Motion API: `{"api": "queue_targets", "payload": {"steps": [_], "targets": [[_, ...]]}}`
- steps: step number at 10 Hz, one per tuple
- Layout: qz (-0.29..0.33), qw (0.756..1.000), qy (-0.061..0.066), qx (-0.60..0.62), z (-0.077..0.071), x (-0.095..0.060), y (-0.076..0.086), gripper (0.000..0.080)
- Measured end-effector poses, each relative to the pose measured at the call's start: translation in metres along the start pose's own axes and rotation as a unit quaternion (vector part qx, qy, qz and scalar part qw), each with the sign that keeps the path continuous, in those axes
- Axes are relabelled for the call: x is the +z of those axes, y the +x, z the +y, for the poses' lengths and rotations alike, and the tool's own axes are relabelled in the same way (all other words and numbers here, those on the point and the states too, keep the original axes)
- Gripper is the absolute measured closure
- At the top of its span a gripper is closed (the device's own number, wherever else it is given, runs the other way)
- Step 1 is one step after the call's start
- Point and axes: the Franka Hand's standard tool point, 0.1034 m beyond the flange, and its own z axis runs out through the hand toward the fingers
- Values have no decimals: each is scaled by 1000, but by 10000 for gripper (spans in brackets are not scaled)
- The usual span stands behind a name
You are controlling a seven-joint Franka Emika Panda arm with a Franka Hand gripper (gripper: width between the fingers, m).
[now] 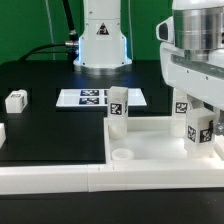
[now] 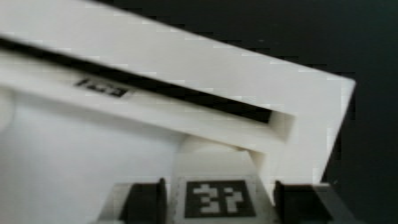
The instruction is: Assemble square table
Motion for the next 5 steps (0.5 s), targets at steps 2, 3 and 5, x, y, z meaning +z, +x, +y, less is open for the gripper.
{"api": "queue_targets", "payload": {"steps": [2, 3, 5], "targets": [[-3, 994, 7, 112, -2, 2, -8, 511], [-3, 991, 11, 135, -3, 3, -7, 511], [-1, 982, 15, 190, -5, 3, -5, 511]]}}
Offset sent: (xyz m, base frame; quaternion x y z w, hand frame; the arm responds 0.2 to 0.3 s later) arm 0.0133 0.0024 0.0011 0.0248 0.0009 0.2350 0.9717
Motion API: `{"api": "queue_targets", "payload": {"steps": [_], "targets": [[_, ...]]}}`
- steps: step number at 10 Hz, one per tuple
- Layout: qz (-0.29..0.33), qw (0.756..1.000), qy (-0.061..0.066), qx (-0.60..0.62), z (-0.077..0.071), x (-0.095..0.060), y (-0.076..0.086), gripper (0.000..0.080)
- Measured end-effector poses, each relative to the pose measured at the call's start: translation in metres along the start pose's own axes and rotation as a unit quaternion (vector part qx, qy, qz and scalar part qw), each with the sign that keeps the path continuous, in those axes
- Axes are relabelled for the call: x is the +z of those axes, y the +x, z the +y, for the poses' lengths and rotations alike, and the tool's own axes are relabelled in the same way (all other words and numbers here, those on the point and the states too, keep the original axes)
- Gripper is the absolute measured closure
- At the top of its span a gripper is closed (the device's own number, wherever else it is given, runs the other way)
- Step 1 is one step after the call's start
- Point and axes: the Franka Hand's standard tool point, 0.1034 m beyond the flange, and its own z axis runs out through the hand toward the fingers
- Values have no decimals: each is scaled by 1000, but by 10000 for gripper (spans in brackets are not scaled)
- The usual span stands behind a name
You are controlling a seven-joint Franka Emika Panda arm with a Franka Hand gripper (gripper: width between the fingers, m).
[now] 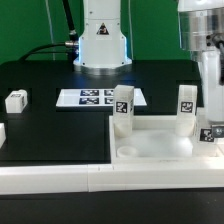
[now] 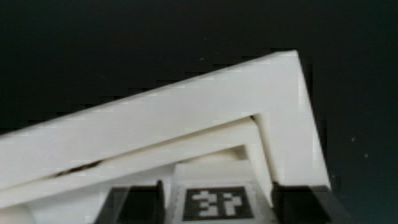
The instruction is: Assemble square table
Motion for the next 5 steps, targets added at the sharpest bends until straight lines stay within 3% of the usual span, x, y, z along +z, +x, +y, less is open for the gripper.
{"api": "queue_targets", "payload": {"steps": [5], "targets": [[5, 999, 3, 32, -2, -1, 5, 509]]}}
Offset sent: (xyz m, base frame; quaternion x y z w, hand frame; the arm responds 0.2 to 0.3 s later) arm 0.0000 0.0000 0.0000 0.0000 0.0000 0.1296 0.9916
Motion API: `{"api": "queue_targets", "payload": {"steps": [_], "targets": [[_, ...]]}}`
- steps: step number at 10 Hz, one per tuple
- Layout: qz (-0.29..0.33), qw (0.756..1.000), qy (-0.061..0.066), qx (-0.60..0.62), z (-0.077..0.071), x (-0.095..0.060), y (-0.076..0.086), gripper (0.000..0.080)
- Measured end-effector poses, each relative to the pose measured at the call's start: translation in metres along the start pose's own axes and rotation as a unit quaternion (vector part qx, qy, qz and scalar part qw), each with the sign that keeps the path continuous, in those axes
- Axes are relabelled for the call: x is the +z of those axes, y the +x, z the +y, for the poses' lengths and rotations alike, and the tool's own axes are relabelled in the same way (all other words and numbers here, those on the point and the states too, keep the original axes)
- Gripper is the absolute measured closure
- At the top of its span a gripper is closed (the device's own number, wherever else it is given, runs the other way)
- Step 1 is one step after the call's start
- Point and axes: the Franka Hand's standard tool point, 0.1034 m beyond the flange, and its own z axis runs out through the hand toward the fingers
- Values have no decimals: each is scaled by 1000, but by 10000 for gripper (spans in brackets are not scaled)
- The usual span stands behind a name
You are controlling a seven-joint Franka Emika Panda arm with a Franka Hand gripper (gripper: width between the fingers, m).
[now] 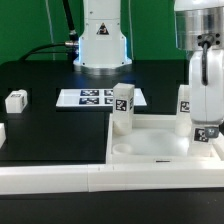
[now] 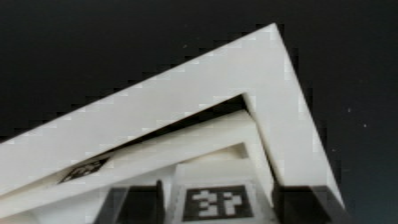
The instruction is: Assemble square table
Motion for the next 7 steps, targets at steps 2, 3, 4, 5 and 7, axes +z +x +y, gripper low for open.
{"api": "queue_targets", "payload": {"steps": [2, 3, 4, 5, 7], "targets": [[-2, 1000, 2, -8, -1, -2, -1, 243], [-8, 1000, 11, -20, -2, -14, -3, 175], [-13, 999, 16, -46, -1, -28, -2, 175], [-17, 997, 23, -72, -2, -45, 4, 157], [-16, 996, 23, -80, 0, -48, 8, 152]]}}
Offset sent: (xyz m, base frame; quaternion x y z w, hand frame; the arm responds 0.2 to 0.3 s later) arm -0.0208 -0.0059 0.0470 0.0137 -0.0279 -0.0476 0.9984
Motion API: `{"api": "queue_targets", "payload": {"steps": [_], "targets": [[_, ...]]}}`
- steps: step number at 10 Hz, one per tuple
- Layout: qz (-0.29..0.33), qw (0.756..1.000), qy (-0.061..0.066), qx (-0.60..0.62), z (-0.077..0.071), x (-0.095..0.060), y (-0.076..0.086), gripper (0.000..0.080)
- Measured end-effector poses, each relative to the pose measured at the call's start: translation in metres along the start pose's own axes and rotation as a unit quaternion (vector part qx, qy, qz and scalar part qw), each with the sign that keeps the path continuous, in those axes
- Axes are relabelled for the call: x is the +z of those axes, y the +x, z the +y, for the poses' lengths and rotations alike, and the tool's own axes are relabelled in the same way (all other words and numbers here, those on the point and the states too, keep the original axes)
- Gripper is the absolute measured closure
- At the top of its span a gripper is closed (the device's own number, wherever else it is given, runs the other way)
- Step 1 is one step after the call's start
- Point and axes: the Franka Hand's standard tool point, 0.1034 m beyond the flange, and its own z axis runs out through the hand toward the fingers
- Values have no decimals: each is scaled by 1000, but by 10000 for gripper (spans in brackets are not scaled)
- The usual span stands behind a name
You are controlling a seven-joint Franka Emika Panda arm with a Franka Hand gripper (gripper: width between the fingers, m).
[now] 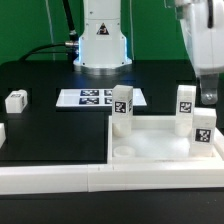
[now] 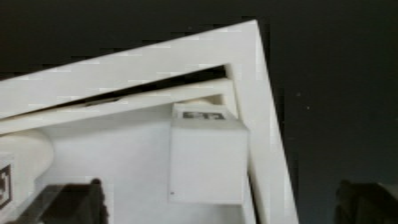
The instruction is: Assemble square table
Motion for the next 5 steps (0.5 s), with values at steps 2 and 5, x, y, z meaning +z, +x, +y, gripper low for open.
{"api": "queue_targets", "payload": {"steps": [2, 5], "targets": [[1, 1000, -1, -3, 0, 2, -1, 150], [1, 1000, -2, -4, 1, 3, 0, 150]]}}
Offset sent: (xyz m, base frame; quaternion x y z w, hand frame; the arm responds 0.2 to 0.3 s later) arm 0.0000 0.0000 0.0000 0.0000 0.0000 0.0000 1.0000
